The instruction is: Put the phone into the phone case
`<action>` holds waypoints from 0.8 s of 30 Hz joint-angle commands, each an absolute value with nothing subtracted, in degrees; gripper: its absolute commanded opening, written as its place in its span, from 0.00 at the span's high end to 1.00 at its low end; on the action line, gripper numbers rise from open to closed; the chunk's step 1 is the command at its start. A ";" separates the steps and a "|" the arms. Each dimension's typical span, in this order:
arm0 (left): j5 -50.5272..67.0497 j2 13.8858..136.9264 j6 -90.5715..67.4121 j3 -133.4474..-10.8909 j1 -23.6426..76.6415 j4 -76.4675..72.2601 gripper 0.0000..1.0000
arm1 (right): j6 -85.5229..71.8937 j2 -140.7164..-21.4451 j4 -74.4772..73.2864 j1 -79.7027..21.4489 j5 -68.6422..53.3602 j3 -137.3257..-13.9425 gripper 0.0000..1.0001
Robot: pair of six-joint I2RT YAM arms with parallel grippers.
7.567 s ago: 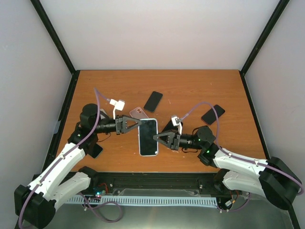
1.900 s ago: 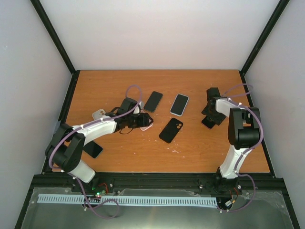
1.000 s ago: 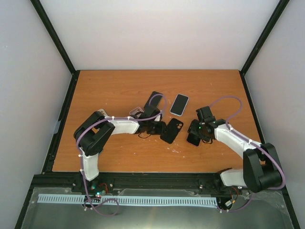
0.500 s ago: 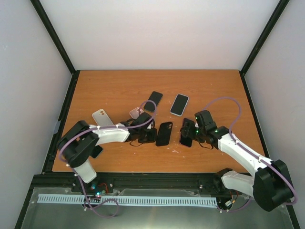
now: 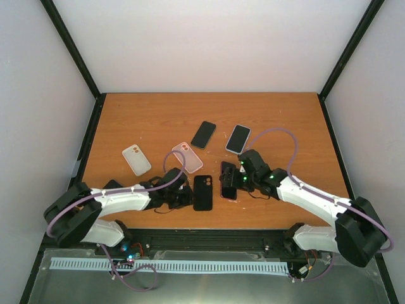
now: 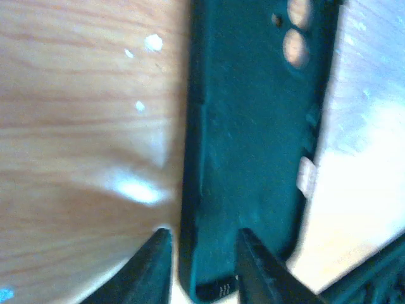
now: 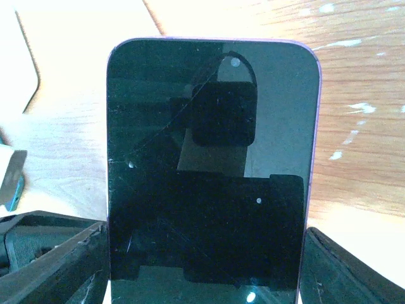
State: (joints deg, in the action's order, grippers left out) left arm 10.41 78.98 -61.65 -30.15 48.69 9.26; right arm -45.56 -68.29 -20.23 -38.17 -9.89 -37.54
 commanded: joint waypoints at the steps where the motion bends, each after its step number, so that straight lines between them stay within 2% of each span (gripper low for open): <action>1: 17.67 72.83 -66.71 -24.88 49.35 -5.64 0.65 | -48.33 -71.33 -13.71 -42.65 -9.89 -41.65 0.41; 4: 16.70 67.00 -66.77 -24.37 47.15 -2.72 0.50 | -49.62 -73.72 -12.02 -45.67 -9.32 -43.40 0.41; 10: 20.65 54.56 -64.58 -19.70 36.90 0.52 0.34 | -53.31 -81.21 -6.91 -49.54 -11.96 -45.76 0.42; 13: 21.84 49.18 -62.50 -19.71 32.82 4.06 0.18 | -55.07 -85.04 -5.93 -51.52 -12.59 -47.31 0.42; 17: 21.84 44.24 -59.92 -20.95 27.55 9.59 0.12 | -56.62 -88.64 -4.95 -53.20 -12.66 -48.49 0.42; 24: 16.84 44.51 -56.33 -24.95 27.00 17.57 0.12 | -58.16 -91.12 -5.41 -53.42 -11.29 -47.92 0.42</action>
State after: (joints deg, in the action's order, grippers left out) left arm 18.98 44.12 -59.99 -21.65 27.38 12.05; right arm -56.05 -90.37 -7.97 -52.99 -12.23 -46.57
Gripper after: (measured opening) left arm 0.884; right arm 0.738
